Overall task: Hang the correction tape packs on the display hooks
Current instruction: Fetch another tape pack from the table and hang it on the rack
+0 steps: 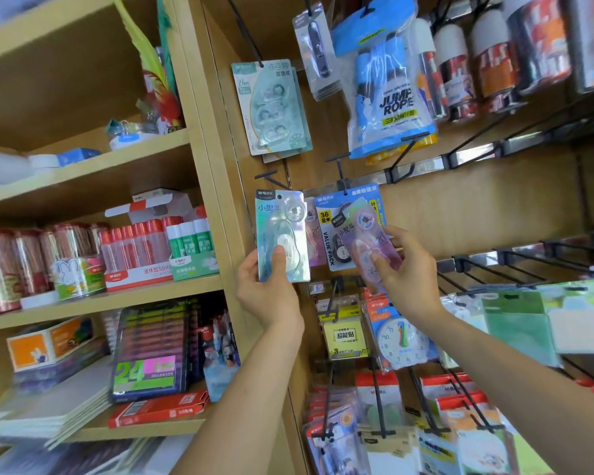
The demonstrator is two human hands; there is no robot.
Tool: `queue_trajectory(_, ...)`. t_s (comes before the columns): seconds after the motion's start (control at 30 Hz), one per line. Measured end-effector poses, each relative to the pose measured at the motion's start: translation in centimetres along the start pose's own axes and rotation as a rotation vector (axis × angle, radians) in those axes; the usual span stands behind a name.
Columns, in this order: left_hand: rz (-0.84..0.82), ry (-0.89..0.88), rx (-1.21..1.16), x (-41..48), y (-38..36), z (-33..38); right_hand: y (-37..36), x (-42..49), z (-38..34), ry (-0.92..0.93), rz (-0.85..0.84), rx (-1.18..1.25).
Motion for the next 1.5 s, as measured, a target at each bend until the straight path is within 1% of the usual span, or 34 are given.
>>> queue_trajectory(0.17, 0.067, -0.029, 0.013, -0.1, -0.3, -0.1, 0.0, 0.0, 0.1, 0.007, 0.001, 0.007)
queue_trajectory(0.3, 0.082, -0.018, 0.031, 0.4, -0.1, -0.3, 0.1, -0.1, -0.1, 0.014, 0.003, 0.009)
queue_trajectory(0.4, 0.083, -0.032, 0.111, 0.9, 0.1, -0.2, 0.1, -0.1, -0.2, 0.012, 0.002, 0.03)
queue_trajectory(0.5, 0.081, -0.031, 0.187, 1.1, 0.4, 0.1, 0.3, -0.2, -0.7, 0.01, 0.005, 0.118)
queue_trajectory(0.57, 0.066, 0.019, 0.183, 1.2, 0.3, 0.3, 0.5, -0.1, -1.1, 0.02, 0.014, 0.189)
queue_trajectory(0.63, 0.068, 0.132, 0.106, 1.0, 0.1, 0.2, 0.6, 0.1, -1.4, 0.036, -0.011, 0.234)
queue_trajectory(0.67, 0.064, 0.152, 0.094, 1.0, 0.0, 0.2, 0.5, 0.1, -1.7, 0.044, -0.034, 0.238)
queue_trajectory(0.7, 0.051, 0.127, 0.124, 1.2, 0.0, 0.2, 0.5, 0.2, -1.8, 0.049, -0.055, 0.237)
queue_trajectory(0.8, 0.01, -0.01, 0.24, 1.1, 0.3, 0.6, 0.5, 0.4, -2.2, 0.053, -0.098, 0.22)
queue_trajectory(0.93, -0.076, -0.121, 0.383, 0.1, 1.6, 1.4, 1.0, 0.3, -2.1, 0.054, -0.11, 0.192)
queue_trajectory(1.03, -0.089, -0.308, 0.527, -0.3, 3.3, 2.6, 1.1, -0.1, -2.4, 0.069, -0.143, 0.206)
queue_trajectory(1.07, -0.1, -0.408, 0.591, -0.3, 3.7, 3.2, 0.9, -0.2, -2.5, 0.068, -0.158, 0.215)
queue_trajectory(1.13, -0.191, -0.669, 0.702, 0.2, 3.4, 4.3, 0.4, -0.2, -2.8, 0.057, -0.189, 0.234)
queue_trajectory(1.23, -0.441, -1.077, 0.938, 1.4, 1.1, 5.0, -0.6, 0.1, -3.3, 0.056, -0.228, 0.215)
queue_trajectory(1.3, -0.618, -1.263, 1.159, 1.9, -1.0, 4.6, -1.0, 0.4, -3.3, 0.05, -0.232, 0.204)
queue_trajectory(1.33, -0.696, -1.311, 1.264, 2.1, -2.0, 4.3, -1.0, 0.5, -3.2, 0.042, -0.226, 0.2)
queue_trajectory(1.4, -0.802, -1.325, 1.414, 2.4, -3.8, 3.6, -0.8, 0.7, -2.6, 0.03, -0.196, 0.184)
queue_trajectory(1.43, -0.838, -1.298, 1.465, 2.7, -4.6, 3.2, -0.6, 0.8, -2.4, 0.028, -0.177, 0.175)
queue_trajectory(1.5, -0.885, -1.185, 1.53, 3.3, -6.0, 2.5, -0.1, 0.6, -2.1, 0.031, -0.151, 0.157)
Point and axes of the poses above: each hand's wrist, its own x-axis towards the middle knuckle, its own y-axis out of the back of the hand, z = x × y, the point moved 6 cm from there along x, towards the middle knuckle, and after that the axes turned 7 degrees about -y, right-handed, at the moved point
